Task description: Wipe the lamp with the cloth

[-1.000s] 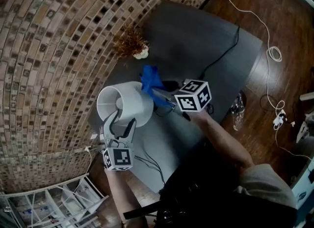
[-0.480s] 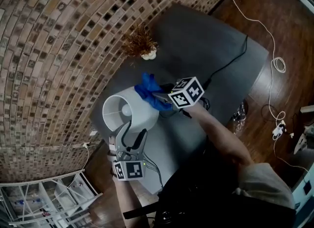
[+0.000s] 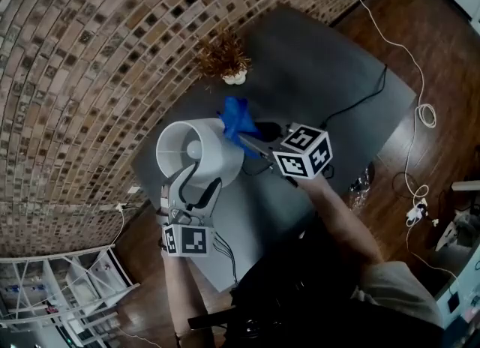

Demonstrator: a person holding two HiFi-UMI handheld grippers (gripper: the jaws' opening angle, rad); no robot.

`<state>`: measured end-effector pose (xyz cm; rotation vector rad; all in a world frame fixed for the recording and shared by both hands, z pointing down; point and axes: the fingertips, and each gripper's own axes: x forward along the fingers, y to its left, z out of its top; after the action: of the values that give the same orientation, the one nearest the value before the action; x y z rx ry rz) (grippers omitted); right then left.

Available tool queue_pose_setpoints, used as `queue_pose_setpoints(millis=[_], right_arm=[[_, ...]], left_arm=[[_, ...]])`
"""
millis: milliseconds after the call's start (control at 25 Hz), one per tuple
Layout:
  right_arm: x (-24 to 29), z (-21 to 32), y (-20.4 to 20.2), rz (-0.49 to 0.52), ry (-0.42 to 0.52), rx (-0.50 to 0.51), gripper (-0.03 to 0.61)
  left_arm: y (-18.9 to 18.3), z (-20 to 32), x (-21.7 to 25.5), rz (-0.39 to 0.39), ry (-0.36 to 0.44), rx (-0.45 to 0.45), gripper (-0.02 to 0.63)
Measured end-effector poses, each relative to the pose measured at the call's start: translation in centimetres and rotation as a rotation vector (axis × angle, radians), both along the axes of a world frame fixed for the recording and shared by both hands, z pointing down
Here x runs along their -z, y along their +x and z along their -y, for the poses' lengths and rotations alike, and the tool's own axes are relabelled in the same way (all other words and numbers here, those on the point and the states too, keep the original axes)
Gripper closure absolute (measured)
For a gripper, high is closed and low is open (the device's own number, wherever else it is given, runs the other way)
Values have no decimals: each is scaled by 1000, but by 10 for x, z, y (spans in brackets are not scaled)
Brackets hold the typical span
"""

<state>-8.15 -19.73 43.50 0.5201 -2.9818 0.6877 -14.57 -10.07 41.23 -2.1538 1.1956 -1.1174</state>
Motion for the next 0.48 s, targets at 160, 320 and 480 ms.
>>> queue_pose_setpoints(millis=[160, 320, 480], right_arm=[[64, -28, -26, 172, 97, 107, 466], [-5, -7, -35, -2, 40, 47, 465], [-95, 13, 1, -228, -92, -93, 466]], left_arm=[[-3, 13, 6, -31, 10, -11, 330], [-2, 13, 6, -42, 17, -11, 330], [6, 14, 10, -103, 8, -27, 330]])
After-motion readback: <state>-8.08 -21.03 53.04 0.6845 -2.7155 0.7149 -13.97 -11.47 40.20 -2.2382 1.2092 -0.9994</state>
